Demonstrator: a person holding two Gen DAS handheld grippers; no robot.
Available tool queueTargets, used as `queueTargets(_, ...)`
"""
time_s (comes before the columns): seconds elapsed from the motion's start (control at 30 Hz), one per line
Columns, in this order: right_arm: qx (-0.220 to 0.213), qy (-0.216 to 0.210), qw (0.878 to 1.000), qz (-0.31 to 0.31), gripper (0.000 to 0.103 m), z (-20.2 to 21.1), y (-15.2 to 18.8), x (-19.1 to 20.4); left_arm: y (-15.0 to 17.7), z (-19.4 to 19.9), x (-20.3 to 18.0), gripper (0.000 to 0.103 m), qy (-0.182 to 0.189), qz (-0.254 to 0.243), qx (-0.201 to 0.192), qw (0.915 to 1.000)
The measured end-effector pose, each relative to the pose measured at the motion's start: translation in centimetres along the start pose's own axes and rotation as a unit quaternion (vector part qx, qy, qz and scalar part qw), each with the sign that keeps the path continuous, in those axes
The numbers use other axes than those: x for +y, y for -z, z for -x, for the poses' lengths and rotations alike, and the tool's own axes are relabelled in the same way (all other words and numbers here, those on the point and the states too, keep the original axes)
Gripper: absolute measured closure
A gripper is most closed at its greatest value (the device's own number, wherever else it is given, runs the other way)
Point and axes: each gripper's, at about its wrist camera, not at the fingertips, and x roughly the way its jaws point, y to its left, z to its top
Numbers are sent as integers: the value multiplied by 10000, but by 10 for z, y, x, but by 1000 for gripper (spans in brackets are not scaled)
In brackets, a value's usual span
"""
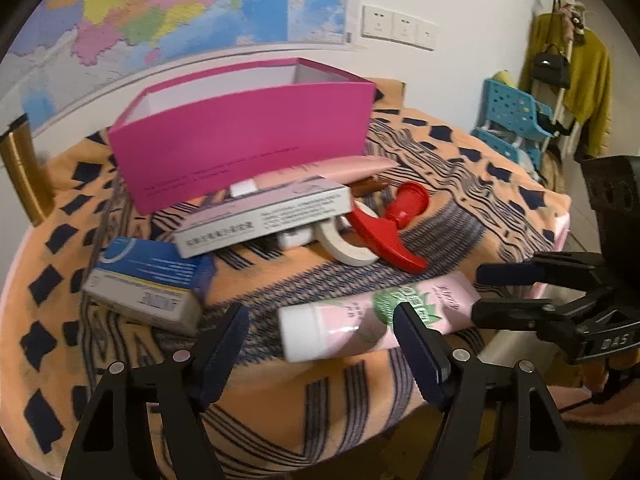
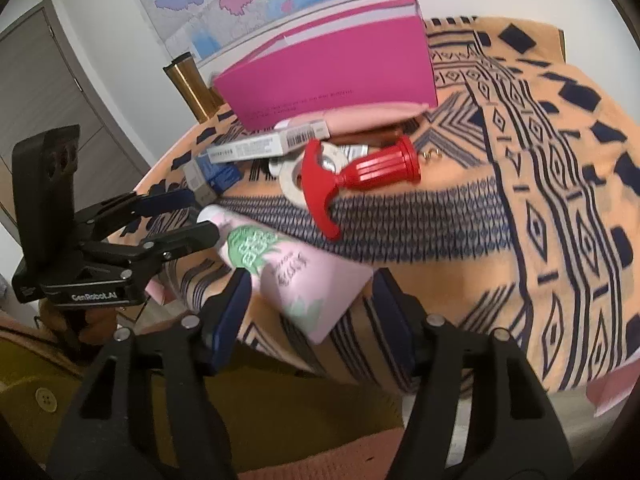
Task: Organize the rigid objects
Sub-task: 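Grasp the pink-and-white leaf-print tube with the left gripper, then carry the tube into the magenta box and open the left gripper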
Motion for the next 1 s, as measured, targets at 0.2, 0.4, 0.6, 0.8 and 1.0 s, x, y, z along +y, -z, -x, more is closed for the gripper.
queueTargets(0.2,127,-144,9998,-109,48,-9,5,0,0,-3,-1,31,146,-55,90,9998)
queueTargets(0.4,105,-218,9997,-100,48,-12,1,2,0,1,9,31,303,150,79,9994)
queueTargets(0.6,-39,-276,9996,-93,48,-7,-6,4,-3,2,11,31,238,224,71,9994)
queueTargets(0.8,-196,-329,9992,81,48,2,-22,10,-13,13,20,31,264,389,-87,9989)
queueTargets(1.0,-486,-380,9974,368,48,10,-50,17,-29,26,28,31,182,449,-330,9983)
